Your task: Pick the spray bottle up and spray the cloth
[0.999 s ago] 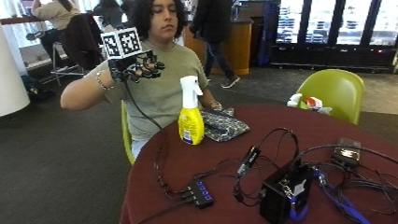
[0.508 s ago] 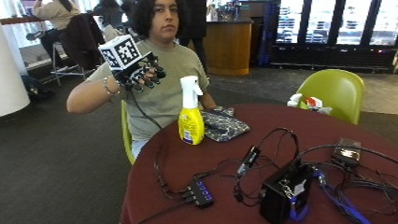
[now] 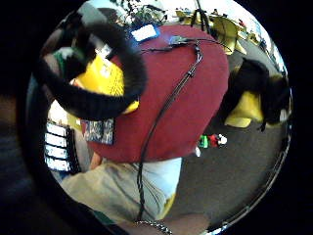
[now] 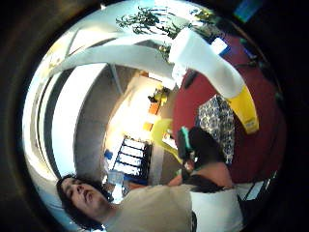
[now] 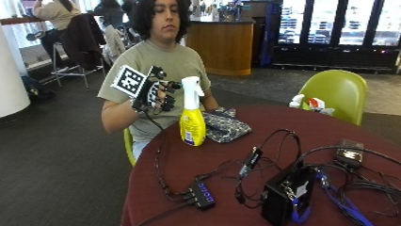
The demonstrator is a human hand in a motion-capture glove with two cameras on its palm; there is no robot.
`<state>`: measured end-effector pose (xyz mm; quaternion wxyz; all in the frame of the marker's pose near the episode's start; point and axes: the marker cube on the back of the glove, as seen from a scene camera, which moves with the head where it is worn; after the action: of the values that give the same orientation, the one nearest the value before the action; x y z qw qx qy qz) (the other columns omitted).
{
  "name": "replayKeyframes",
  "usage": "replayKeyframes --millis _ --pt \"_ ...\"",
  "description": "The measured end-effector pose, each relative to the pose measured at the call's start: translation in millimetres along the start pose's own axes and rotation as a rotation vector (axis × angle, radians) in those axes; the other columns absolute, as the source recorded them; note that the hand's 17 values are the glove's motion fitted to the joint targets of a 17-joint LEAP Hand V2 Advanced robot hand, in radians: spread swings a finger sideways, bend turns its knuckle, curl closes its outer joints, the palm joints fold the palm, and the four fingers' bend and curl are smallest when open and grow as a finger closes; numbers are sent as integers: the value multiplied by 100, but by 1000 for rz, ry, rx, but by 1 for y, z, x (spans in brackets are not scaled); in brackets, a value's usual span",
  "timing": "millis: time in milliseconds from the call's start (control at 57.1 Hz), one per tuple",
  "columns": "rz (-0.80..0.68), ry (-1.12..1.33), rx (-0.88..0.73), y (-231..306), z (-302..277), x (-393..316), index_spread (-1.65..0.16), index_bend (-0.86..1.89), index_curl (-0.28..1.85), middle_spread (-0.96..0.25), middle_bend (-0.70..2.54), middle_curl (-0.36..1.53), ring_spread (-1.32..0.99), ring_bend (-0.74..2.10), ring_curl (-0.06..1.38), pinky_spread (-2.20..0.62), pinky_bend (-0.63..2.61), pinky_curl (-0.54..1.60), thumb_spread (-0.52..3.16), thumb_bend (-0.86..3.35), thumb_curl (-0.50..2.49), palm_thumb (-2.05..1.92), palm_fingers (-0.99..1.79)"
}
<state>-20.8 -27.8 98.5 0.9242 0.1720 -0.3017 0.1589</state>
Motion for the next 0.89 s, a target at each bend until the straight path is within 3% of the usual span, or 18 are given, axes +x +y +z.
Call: replayKeyframes --millis 18,53,175,315,438,561,666,771,894 --pt "17 2 39 -2 3 1 -36 9 15 2 20 31 -4 52 30 15 61 35 104 1 37 64 48" --pt "38 2 87 -4 8 3 -33 6 14 -1 20 31 -9 63 33 0 74 38 107 5 39 72 85" --pt "260 -23 111 6 20 -7 -30 9 16 -10 27 37 -15 71 39 -21 81 41 103 6 44 82 117" --pt "70 8 244 -2 36 -7 -28 34 28 -16 51 49 -18 81 47 -23 79 46 103 4 49 87 145" --pt "24 11 272 -9 44 -10 -26 59 40 -18 66 58 -19 89 53 -21 85 51 112 7 52 92 142" --pt "42 -3 145 -4 48 -16 -25 72 49 -19 78 66 -19 98 58 -19 91 55 118 9 56 96 135" --pt "72 -12 217 -8 49 -19 -24 76 54 -19 86 72 -19 103 62 -19 96 59 121 10 60 98 130" --pt "-15 75 307 4 39 -19 -23 79 59 -19 89 76 -19 108 64 -18 98 62 123 9 62 98 125" --pt "-148 248 205 25 16 -19 -23 56 55 -17 77 72 -18 102 61 -23 93 58 114 -3 61 82 110"
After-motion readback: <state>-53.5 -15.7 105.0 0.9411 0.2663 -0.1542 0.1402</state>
